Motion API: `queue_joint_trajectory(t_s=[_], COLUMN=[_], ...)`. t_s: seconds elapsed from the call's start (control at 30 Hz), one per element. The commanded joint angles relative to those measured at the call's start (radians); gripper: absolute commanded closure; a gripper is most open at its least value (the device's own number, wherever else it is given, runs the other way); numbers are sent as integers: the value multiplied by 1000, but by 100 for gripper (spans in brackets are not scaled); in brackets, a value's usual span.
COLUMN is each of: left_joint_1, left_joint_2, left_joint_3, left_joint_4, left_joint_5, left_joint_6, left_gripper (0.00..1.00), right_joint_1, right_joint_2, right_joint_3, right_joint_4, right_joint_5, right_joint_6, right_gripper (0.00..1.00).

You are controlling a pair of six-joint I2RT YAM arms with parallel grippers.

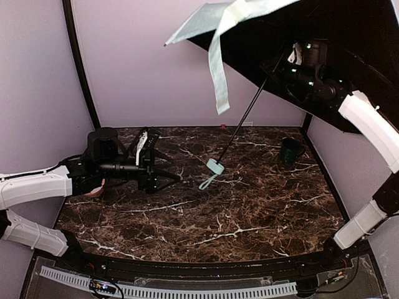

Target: Put away the umbrella

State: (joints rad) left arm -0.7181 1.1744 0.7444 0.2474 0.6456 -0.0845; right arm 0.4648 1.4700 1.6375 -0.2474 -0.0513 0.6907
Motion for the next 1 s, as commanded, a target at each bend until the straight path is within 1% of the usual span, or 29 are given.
queue_joint_trajectory(t_s=[0.0, 0.07, 0.13, 0.17, 0.2, 0.27, 0.33, 0.43, 0.6, 0.8, 0.87, 0.97], left_joint_1=[-36, -38, -48, -62, -83, -130, -176, -215, -232, -244, -244, -244], left_joint_2=[-39, -12, 24, 40, 50, 57, 56, 74, 145, 192, 204, 226], left_joint_3=[32, 58, 107, 127, 136, 142, 135, 121, 120, 131, 133, 149], left_joint_4=[89, 131, 154, 167, 193, 228, 259, 314, 393, 421, 435, 452], left_joint_5=[-30, 13, 97, 140, 179, 217, 202, 148, 43, -8, -12, -3], left_joint_6=[11, -33, -88, -111, -125, -152, -187, -239, -328, -331, -340, -355], left_gripper=[16, 14, 12, 11, 7, 5, 5, 5, 6, 8, 10, 15], right_joint_1=[72, 99, 138, 155, 170, 186, 204, 227, 246, 259, 262, 262], right_joint_2=[51, 65, 72, 76, 82, 97, 107, 112, 153, 167, 166, 163], right_joint_3=[235, 251, 254, 255, 253, 245, 227, 176, 162, 128, 129, 127], right_joint_4=[-285, -269, -248, -238, -222, -170, -107, 33, 204, 341, 341, 339], right_joint_5=[-51, -159, -199, -220, -258, -357, -456, -552, -590, -670, -678, -701], right_joint_6=[11, 31, 25, 9, -6, -14, -28, -12, 63, 121, 110, 102], right_gripper=[100, 100, 100, 100, 100, 100, 100, 100, 100, 100, 100, 100])
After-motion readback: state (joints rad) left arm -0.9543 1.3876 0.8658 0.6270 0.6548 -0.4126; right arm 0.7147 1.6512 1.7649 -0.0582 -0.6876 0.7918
